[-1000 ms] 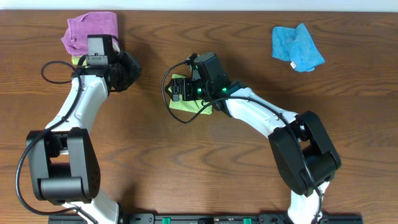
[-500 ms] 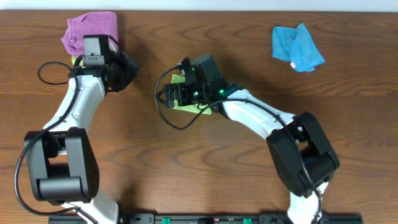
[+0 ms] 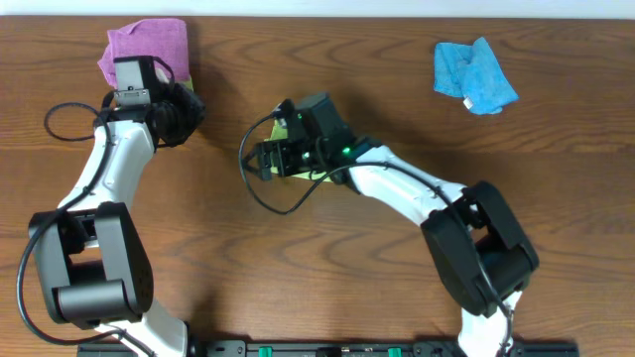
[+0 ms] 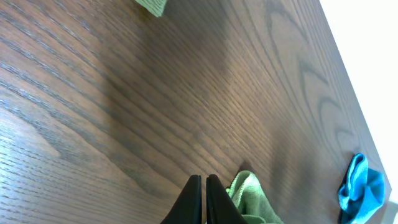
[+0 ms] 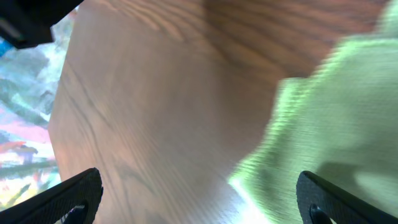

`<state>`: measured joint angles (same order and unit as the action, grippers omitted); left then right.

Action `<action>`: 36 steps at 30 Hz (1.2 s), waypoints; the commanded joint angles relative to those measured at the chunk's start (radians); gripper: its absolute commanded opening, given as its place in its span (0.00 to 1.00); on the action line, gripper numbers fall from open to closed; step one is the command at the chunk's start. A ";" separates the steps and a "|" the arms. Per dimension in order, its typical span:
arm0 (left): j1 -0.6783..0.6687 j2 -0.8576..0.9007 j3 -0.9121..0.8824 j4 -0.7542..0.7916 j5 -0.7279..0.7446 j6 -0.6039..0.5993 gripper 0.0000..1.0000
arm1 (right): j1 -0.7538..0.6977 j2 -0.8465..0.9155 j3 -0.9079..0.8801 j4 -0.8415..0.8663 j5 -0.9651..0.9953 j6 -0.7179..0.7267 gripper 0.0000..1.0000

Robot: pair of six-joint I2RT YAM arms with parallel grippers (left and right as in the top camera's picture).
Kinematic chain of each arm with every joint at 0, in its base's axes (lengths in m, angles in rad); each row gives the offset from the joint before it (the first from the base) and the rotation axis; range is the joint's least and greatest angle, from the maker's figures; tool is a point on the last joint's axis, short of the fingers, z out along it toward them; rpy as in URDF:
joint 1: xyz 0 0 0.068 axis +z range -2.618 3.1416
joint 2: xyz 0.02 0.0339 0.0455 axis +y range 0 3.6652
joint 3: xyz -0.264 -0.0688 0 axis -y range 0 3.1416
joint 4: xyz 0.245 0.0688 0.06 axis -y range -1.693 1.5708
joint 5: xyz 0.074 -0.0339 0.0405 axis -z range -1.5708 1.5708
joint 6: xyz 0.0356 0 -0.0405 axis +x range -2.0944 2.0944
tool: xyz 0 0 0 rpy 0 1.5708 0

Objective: Fold the cloth

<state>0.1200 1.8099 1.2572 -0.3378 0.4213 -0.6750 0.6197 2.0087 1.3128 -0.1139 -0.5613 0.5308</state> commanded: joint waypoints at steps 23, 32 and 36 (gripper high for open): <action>0.025 -0.489 -0.003 -0.362 -0.001 0.140 0.96 | -0.405 -1.244 -0.557 -0.705 0.244 -0.411 0.99; 0.025 -0.583 -0.003 -0.528 0.071 0.140 0.95 | -0.407 -1.826 -0.795 -0.777 0.318 -0.276 0.99; 0.023 -0.591 -0.003 -0.552 0.135 0.136 0.95 | -0.407 -1.894 -0.810 -0.800 0.457 -0.269 0.99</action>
<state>0.1421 1.2278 1.2552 -0.8761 0.4950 -0.5491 0.2192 0.1390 0.5110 -0.9157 -0.2264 0.2214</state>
